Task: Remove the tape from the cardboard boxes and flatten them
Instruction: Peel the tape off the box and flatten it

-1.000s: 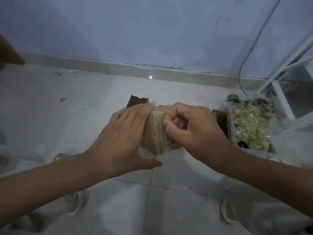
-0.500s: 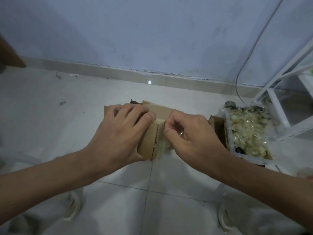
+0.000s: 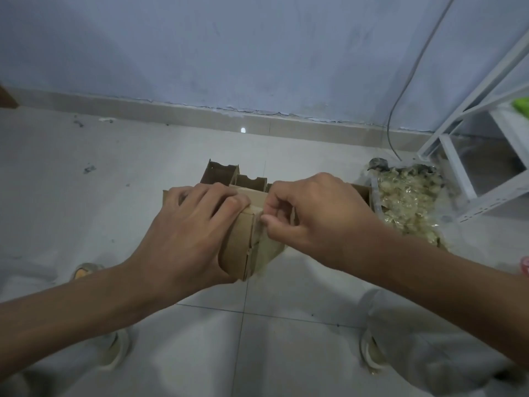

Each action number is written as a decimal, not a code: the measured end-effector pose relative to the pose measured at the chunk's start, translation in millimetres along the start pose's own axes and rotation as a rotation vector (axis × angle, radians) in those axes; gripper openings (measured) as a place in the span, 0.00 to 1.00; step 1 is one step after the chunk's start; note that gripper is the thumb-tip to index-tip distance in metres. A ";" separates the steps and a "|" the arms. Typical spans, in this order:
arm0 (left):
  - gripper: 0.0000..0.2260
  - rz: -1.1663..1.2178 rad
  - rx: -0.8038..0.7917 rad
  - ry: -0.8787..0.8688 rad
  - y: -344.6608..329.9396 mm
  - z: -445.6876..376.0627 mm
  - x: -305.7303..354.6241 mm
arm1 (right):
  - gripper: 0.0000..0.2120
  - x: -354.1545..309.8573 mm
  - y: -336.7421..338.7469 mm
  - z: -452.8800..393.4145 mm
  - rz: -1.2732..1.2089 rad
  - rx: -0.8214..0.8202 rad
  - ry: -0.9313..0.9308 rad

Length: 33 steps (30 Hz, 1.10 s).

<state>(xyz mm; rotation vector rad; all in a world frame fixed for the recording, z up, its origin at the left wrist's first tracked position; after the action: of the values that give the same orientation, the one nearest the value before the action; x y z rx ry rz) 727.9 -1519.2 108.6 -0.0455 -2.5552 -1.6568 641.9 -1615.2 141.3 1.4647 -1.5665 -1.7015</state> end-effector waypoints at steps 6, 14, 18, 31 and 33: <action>0.43 0.044 0.002 -0.021 -3.1 1.9 11.0 | 0.10 -10.5 1.3 6.3 0.208 0.020 0.067; 0.45 0.091 0.063 -0.053 1.2 10.2 21.7 | 0.11 -13.6 2.4 21.6 -0.030 0.202 0.156; 0.43 0.098 0.069 -0.100 5.6 14.0 25.9 | 0.12 -12.8 4.6 33.2 -0.077 0.297 0.164; 0.35 0.047 0.123 -0.230 35.7 3.0 18.6 | 0.11 -3.0 12.4 31.4 -0.496 0.019 -0.036; 0.33 -0.033 0.245 -0.297 58.2 -8.5 19.1 | 0.15 -0.3 39.5 28.1 -0.522 0.107 -0.088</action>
<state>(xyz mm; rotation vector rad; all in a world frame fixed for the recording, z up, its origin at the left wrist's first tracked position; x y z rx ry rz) 713.9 -1503.6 166.8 -0.2504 -2.9746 -1.4275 604.2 -1613.2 171.7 2.0120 -1.4154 -2.0047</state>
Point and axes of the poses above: each hand's wrist, its own z-axis away from the middle knuckle, its own y-axis out of the back of the hand, x = y × z, the point moved 10 cm from there along -z, towards the middle knuckle, and after that the axes turned 10 degrees about x, right-handed, at the moved point
